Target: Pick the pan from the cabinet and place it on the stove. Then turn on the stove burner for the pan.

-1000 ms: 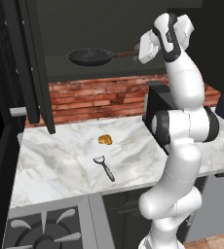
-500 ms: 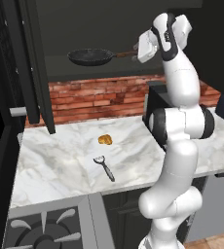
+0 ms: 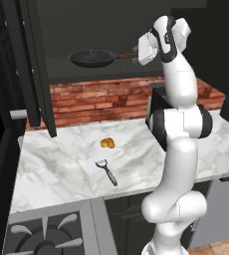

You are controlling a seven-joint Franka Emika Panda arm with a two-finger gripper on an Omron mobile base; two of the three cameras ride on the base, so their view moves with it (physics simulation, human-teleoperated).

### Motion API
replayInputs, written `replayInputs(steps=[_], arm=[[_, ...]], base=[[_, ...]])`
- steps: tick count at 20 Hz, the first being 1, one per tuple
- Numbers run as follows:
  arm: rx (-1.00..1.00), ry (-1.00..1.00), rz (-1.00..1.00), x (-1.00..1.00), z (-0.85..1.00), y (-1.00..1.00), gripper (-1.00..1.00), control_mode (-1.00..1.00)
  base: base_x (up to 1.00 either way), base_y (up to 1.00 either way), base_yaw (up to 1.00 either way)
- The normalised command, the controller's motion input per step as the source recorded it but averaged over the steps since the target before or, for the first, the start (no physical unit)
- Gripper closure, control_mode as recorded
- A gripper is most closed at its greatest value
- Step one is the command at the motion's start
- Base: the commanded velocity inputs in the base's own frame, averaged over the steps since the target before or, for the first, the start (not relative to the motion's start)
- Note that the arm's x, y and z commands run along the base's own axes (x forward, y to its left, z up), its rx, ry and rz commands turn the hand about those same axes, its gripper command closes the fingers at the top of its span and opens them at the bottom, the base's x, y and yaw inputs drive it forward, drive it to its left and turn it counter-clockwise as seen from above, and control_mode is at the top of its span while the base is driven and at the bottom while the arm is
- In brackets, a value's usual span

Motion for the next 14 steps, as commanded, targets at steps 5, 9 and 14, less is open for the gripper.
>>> replayInputs(steps=[5,9,14], arm=[[0.00,0.04,0.07,0.32,0.00,0.00,-1.00,-1.00],[0.00,0.03,0.08,0.30,0.00,-0.02,-1.00,-1.00],[0.00,0.03,0.06,0.31,0.00,-0.01,-1.00,-1.00]], base=[[0.00,0.00,0.00],[0.00,0.00,0.00],[0.00,0.00,0.00]])
